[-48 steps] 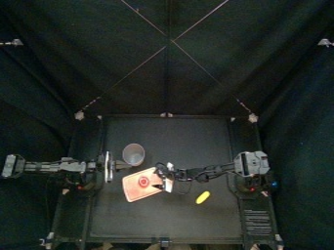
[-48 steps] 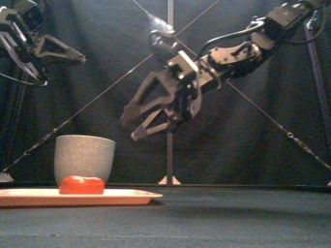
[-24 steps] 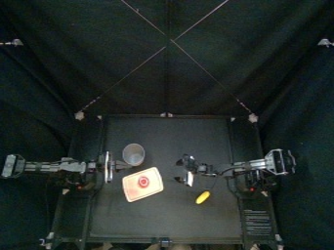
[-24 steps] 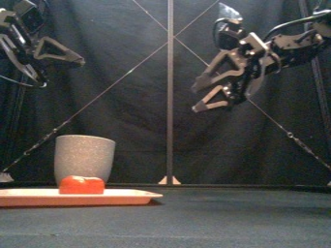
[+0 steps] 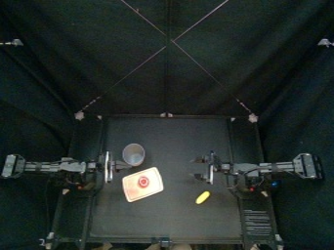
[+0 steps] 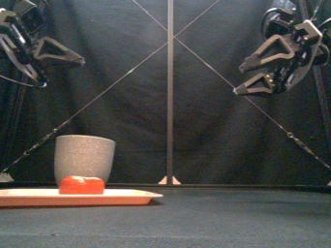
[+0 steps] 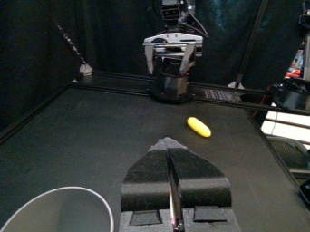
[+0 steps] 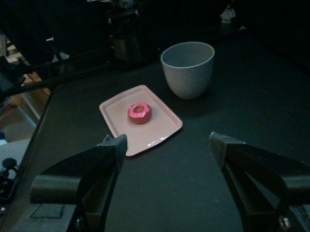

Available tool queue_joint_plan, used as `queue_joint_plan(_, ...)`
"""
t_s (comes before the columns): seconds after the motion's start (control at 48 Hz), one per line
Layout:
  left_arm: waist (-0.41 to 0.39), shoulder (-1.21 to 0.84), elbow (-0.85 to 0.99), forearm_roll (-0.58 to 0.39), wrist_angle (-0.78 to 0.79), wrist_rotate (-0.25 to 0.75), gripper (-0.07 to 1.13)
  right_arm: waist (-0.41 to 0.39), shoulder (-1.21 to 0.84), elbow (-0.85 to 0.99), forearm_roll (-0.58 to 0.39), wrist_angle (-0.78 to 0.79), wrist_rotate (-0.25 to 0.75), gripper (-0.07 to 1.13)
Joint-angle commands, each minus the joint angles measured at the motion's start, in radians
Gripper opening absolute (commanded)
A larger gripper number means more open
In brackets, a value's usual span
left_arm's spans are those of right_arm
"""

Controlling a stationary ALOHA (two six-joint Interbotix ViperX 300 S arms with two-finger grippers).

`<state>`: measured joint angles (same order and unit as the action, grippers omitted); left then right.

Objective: Pick the donut then place it on the pink plate
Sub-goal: Drop donut on the pink plate and return to neutral

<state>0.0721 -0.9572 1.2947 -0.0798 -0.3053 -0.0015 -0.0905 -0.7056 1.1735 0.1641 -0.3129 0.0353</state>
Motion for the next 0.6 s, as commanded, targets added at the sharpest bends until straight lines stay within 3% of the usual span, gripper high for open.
queue_joint_plan(0.021,-0.005,0.005,-0.018,0.000,-0.008,0.000,0.02,-0.012,-0.041,0.006,0.002,-0.005,0.000,1.03)
queue_joint_plan(0.604,-0.009,0.005,-0.003,0.005,0.000,0.005,0.02,-0.075,-0.049,0.034,-0.002,-0.005,0.002,1.03)
